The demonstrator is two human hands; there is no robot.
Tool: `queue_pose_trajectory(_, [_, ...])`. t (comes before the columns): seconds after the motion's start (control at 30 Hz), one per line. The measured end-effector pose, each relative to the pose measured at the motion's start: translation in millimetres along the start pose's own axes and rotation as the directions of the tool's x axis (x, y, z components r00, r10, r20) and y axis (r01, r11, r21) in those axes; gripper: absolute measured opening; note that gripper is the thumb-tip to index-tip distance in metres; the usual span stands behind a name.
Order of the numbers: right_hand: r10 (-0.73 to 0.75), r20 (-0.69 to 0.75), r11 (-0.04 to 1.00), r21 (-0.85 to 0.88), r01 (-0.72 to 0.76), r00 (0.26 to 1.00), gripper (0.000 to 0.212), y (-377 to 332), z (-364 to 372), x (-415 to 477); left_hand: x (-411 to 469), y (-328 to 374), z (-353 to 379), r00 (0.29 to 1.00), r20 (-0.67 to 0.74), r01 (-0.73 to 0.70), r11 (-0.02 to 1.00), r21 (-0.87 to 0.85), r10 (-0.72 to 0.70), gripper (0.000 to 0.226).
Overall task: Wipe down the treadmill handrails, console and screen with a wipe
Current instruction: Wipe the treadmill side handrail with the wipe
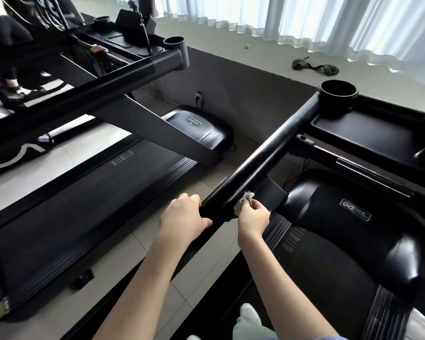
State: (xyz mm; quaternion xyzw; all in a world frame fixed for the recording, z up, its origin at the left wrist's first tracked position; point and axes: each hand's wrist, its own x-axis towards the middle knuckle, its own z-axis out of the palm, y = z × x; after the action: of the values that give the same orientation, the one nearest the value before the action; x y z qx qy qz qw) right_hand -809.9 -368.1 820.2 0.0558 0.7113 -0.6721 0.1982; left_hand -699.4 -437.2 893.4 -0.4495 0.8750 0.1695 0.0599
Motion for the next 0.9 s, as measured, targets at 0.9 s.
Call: queue_pose_trajectory(0.9, [-0.161,0.102,0.978,-0.116,0.172,0.982,0.018,-11,-6,45,32,58,34,0.959,-0.273,-0.118,0.985,-0.124,0.08,0.056])
